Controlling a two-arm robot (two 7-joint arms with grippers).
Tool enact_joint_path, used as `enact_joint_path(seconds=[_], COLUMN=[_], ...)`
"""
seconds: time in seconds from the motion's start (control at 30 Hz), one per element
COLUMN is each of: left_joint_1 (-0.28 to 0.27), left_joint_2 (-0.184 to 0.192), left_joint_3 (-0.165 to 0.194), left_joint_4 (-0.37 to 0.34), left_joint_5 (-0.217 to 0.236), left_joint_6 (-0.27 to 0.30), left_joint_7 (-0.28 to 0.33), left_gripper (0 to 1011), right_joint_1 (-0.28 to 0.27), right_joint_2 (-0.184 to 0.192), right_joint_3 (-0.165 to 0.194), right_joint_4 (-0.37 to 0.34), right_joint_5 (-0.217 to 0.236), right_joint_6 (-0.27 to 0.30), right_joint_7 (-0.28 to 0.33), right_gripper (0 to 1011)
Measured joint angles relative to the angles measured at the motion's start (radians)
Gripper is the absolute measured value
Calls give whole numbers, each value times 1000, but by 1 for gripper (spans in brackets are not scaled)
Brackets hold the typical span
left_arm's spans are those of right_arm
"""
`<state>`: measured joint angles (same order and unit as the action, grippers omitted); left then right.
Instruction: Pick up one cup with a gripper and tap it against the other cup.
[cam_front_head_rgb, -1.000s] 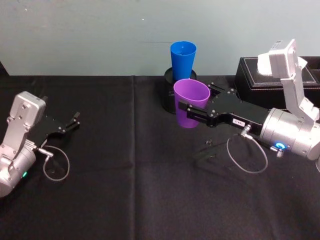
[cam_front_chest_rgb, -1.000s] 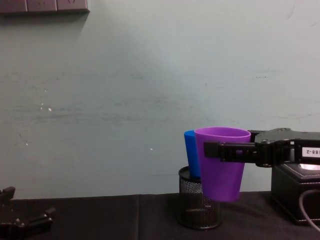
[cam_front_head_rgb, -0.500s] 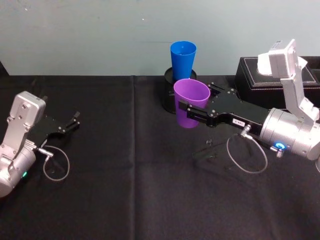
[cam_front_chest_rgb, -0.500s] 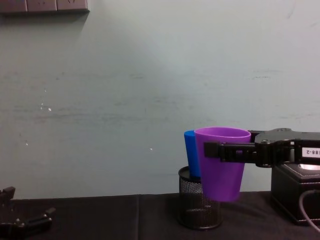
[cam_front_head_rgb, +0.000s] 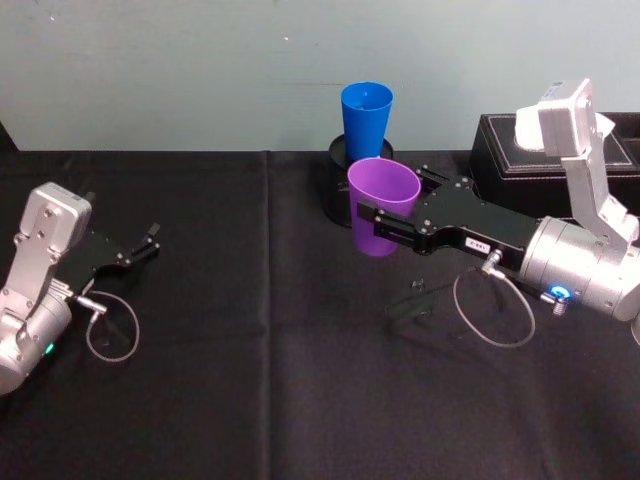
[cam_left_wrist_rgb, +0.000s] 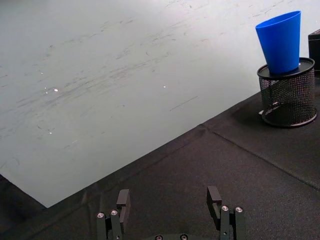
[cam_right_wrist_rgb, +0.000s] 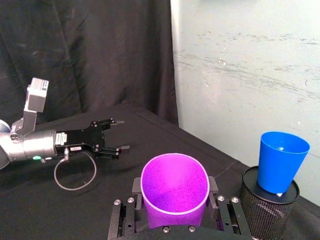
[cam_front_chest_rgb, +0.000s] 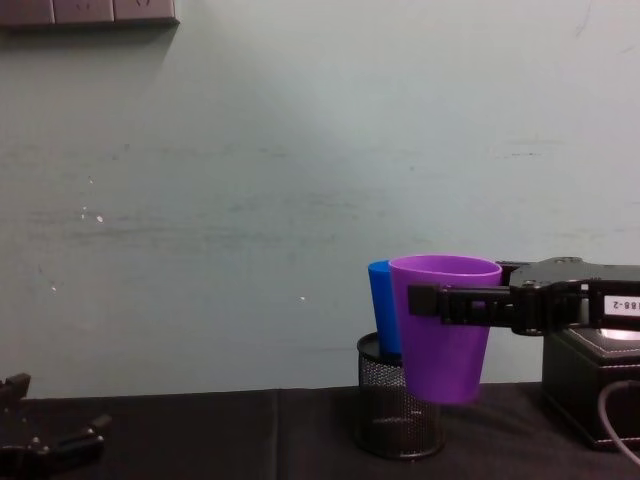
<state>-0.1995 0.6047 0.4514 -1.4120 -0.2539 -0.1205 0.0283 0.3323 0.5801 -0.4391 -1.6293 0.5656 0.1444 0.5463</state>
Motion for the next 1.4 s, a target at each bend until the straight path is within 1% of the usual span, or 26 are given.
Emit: enact_joint_path(seconds=[1.4], left_joint_1=[0], left_joint_2=[0], left_joint_3=[0], left_joint_4=[0], left_joint_5=[0], left_joint_6=[0], left_joint_7=[0], left_gripper=[1005], right_joint_1=[0], right_joint_2=[0], right_joint_3=[0], right_joint_4=[0], right_joint_5=[-1], right_joint_6=[0], right_joint_7=[1], right_gripper=[734])
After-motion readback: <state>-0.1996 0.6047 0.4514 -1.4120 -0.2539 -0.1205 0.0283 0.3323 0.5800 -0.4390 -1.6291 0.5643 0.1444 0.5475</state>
